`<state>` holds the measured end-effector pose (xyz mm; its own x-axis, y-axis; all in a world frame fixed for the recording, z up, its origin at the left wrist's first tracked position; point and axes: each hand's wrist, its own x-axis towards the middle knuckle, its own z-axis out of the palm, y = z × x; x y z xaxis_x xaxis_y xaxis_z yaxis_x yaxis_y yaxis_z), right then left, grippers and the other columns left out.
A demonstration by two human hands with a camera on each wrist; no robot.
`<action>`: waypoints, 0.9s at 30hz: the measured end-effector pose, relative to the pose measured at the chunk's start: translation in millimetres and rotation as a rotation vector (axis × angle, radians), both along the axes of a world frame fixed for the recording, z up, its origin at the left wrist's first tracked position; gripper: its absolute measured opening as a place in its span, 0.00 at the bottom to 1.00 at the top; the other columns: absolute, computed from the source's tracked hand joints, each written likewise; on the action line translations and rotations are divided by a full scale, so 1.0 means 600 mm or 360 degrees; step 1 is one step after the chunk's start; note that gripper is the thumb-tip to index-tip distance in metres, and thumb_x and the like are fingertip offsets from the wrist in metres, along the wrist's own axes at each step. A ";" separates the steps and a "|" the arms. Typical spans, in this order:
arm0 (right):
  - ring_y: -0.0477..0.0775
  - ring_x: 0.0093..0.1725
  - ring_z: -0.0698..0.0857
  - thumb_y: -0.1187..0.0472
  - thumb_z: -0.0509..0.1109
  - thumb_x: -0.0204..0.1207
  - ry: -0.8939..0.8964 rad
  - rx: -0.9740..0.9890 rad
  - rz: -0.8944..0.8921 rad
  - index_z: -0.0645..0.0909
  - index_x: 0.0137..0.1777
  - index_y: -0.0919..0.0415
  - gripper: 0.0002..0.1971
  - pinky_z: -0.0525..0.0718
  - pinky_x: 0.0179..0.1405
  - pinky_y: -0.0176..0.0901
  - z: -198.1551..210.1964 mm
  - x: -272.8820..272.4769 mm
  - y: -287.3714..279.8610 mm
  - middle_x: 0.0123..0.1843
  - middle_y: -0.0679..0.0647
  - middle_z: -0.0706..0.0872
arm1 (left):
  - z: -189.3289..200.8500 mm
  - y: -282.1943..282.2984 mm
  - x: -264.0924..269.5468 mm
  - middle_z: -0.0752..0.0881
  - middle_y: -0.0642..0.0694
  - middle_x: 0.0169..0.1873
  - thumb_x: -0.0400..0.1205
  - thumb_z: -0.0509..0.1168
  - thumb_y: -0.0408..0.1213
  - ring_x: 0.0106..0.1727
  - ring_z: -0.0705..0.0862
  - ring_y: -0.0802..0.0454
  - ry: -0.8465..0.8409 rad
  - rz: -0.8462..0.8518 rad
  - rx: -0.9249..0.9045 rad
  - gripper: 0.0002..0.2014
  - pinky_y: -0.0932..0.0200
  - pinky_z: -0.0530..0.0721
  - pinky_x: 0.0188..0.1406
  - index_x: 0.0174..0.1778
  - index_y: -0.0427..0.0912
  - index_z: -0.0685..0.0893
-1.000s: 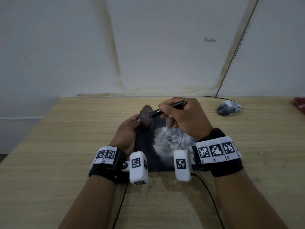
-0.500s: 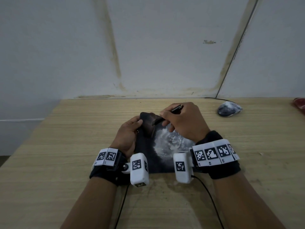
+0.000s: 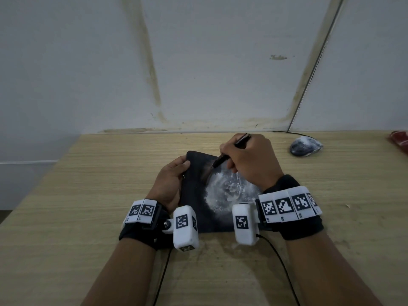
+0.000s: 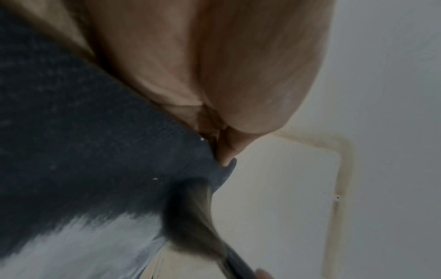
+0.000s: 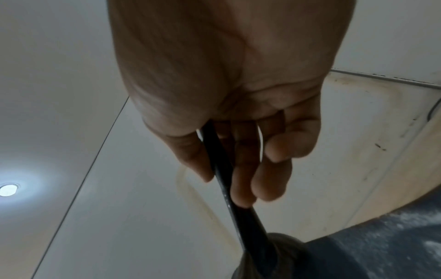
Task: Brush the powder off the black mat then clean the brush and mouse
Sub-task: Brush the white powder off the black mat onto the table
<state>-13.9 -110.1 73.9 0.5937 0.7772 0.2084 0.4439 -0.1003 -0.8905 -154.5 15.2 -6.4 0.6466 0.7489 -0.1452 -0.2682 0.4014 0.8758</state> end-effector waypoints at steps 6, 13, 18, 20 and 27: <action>0.48 0.21 0.85 0.55 0.72 0.82 0.0064 0.0164 -0.0024 0.91 0.46 0.54 0.07 0.78 0.21 0.31 0.004 -0.013 0.003 0.35 0.51 0.93 | 0.000 0.000 -0.002 0.91 0.37 0.46 0.87 0.57 0.29 0.43 0.90 0.43 0.0028 0.0006 0.0040 0.13 0.52 0.90 0.42 0.57 0.37 0.87; 0.51 0.21 0.84 0.60 0.72 0.81 0.0162 0.0124 -0.0099 0.87 0.42 0.67 0.11 0.81 0.22 0.37 0.004 -0.003 -0.001 0.27 0.59 0.88 | 0.002 0.000 0.000 0.90 0.34 0.52 0.87 0.58 0.30 0.51 0.88 0.38 0.0043 0.0008 0.0015 0.13 0.41 0.85 0.60 0.59 0.36 0.87; 0.55 0.23 0.88 0.57 0.71 0.82 0.0150 0.0165 -0.0052 0.90 0.47 0.57 0.07 0.83 0.22 0.37 0.003 -0.008 0.002 0.33 0.54 0.92 | 0.002 -0.001 0.001 0.92 0.37 0.46 0.87 0.56 0.29 0.43 0.91 0.43 0.0022 -0.0008 0.0054 0.13 0.51 0.91 0.44 0.58 0.37 0.87; 0.55 0.24 0.89 0.60 0.72 0.81 0.0134 0.0036 -0.0030 0.90 0.43 0.59 0.08 0.84 0.24 0.37 -0.003 -0.011 0.003 0.31 0.56 0.91 | 0.002 -0.002 -0.001 0.91 0.37 0.46 0.88 0.56 0.29 0.44 0.90 0.43 0.0005 -0.0012 0.0056 0.13 0.50 0.91 0.46 0.59 0.36 0.86; 0.55 0.21 0.86 0.61 0.71 0.80 0.0185 0.0317 -0.0160 0.88 0.41 0.63 0.09 0.84 0.23 0.46 0.003 -0.011 0.005 0.27 0.57 0.89 | 0.001 -0.001 -0.002 0.92 0.38 0.46 0.88 0.56 0.29 0.44 0.91 0.44 -0.0009 -0.0016 0.0056 0.13 0.50 0.90 0.47 0.57 0.38 0.87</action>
<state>-20.5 -107.4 75.7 0.6949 0.6636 0.2772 0.3337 0.0439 -0.9417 -155.9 14.5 -5.7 0.6548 0.7469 -0.1153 -0.2691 0.3730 0.8879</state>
